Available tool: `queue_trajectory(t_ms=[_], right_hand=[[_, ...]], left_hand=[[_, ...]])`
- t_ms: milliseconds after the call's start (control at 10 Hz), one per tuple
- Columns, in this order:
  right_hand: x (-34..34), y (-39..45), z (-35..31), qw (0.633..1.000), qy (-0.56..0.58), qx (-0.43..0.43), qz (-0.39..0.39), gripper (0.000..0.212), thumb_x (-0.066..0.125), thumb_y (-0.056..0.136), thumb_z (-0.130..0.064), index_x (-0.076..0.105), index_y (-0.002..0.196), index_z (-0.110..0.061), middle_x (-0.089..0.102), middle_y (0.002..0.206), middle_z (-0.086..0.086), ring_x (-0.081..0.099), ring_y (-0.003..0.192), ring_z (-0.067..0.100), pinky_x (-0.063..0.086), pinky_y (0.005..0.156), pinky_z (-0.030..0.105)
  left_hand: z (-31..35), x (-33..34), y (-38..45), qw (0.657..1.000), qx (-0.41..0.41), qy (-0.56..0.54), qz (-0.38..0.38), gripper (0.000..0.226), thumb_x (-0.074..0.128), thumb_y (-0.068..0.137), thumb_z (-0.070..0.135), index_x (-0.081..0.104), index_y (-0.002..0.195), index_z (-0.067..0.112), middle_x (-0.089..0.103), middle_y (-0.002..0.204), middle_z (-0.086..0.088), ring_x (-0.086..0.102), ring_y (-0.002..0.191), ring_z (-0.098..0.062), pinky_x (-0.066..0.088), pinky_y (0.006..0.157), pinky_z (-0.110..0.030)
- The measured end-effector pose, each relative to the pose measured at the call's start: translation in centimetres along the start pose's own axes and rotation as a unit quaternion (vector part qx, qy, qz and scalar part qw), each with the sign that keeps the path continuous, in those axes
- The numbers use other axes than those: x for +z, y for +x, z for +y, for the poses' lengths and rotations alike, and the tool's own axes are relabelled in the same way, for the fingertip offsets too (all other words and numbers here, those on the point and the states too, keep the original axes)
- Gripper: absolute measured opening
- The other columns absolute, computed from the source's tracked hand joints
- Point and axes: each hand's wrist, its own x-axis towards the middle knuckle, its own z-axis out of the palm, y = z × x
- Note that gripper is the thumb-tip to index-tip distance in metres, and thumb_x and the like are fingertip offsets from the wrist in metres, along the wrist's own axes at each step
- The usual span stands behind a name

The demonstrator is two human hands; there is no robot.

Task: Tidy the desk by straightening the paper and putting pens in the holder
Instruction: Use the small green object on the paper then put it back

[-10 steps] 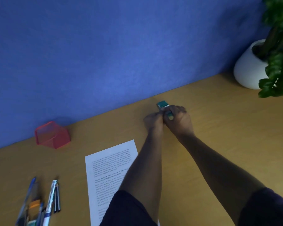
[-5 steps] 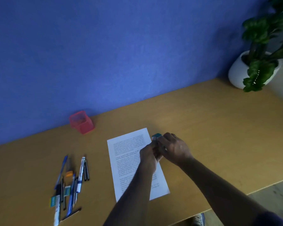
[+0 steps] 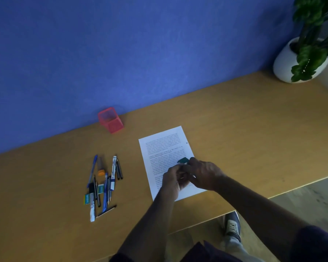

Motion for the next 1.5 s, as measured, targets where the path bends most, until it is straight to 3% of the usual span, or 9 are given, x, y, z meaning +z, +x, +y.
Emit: queue_trajectory(t_ms=[200,400,500,600,700,800,1100,1300,1500], right_hand=[[0.8,-0.2,-1.7,0.999,-0.032,0.027,-0.012,0.028,0.049,0.095,-0.037,0.058,0.116,-0.022,0.058,0.098,0.008,0.069,0.071,0.028,0.057,0.056,0.037],[0.2,0.0,-1.3,0.995,-0.089,0.023,0.05,0.028,0.048,0.098,-0.04,0.063,0.09,-0.018,0.061,0.077,0.009,0.061,0.051,0.031,0.048,0.045,0.032],[-0.3,0.0,-0.7,0.994,-0.087,0.014,0.067,0.032,0.051,0.098,-0.041,0.064,0.08,-0.017,0.062,0.068,0.007,0.058,0.045,0.029,0.043,0.042,0.029],[-0.6,-0.3,-0.2,0.994,-0.083,0.005,0.069,0.031,0.054,0.097,-0.04,0.066,0.079,-0.017,0.063,0.067,0.007,0.059,0.046,0.031,0.041,0.043,0.028],[-0.3,-0.9,-0.1,0.996,-0.084,0.005,0.044,0.036,0.045,0.1,-0.043,0.066,0.085,-0.018,0.064,0.073,0.007,0.061,0.054,0.031,0.042,0.047,0.03],[0.3,-1.5,-0.3,0.995,-0.094,-0.012,0.025,0.04,0.037,0.102,-0.044,0.066,0.089,-0.019,0.065,0.076,0.005,0.062,0.056,0.029,0.043,0.049,0.031],[1.9,-2.3,-0.9,0.989,-0.13,-0.007,0.072,0.029,0.057,0.094,-0.039,0.062,0.074,-0.019,0.062,0.061,0.004,0.056,0.04,0.028,0.04,0.039,0.026],[2.2,-2.8,-0.2,0.992,-0.107,-0.015,0.073,0.043,0.032,0.099,-0.045,0.061,0.078,-0.021,0.059,0.063,0.0,0.052,0.04,0.021,0.027,0.041,0.021],[2.5,-2.9,-0.2,0.992,-0.107,-0.036,0.052,0.044,0.03,0.1,-0.045,0.061,0.083,-0.021,0.059,0.066,0.001,0.054,0.044,0.024,0.028,0.043,0.023]], left_hand=[[-0.5,-1.6,-0.9,0.997,-0.036,0.049,-0.042,0.023,0.059,0.096,0.026,0.066,0.107,0.008,0.074,0.067,-0.003,0.071,0.058,-0.017,0.059,0.063,-0.029],[0.2,-5.1,-1.0,0.948,0.139,0.287,0.008,0.04,0.062,0.094,0.041,0.077,0.076,0.008,0.076,0.069,-0.004,0.075,0.064,-0.022,0.06,0.06,-0.03],[-0.6,-7.7,-1.0,0.832,0.307,0.456,0.077,0.041,0.054,0.092,0.049,0.069,0.072,0.017,0.072,0.072,0.006,0.069,0.068,-0.012,0.056,0.065,-0.029],[-1.8,-9.5,-0.9,0.697,0.421,0.573,0.094,0.038,0.063,0.086,0.053,0.069,0.106,0.022,0.069,0.113,0.009,0.064,0.105,-0.01,0.056,0.089,-0.03],[-3.0,-10.3,-0.3,0.601,0.428,0.672,0.055,0.081,0.064,0.081,0.066,0.046,0.146,0.021,0.036,0.16,0.002,0.031,0.148,-0.02,0.034,0.119,-0.042],[-3.7,-10.6,0.4,0.568,0.406,0.715,0.031,0.102,0.063,0.08,0.07,0.022,0.158,0.02,0.01,0.169,0.002,0.008,0.156,-0.024,0.022,0.124,-0.046],[-3.8,-10.9,0.7,0.565,0.404,0.719,0.038,0.1,0.062,0.078,0.073,0.024,0.156,0.024,0.014,0.168,0.005,0.012,0.155,-0.021,0.027,0.121,-0.045],[-3.4,-11.0,0.6,0.548,0.401,0.733,0.042,0.087,0.057,0.087,0.066,0.024,0.156,0.026,0.015,0.168,0.005,0.013,0.154,-0.021,0.032,0.119,-0.047],[-3.1,-10.9,0.3,0.556,0.394,0.73,0.041,0.087,0.058,0.086,0.067,0.027,0.156,0.027,0.016,0.167,0.007,0.014,0.154,-0.019,0.031,0.119,-0.046]])
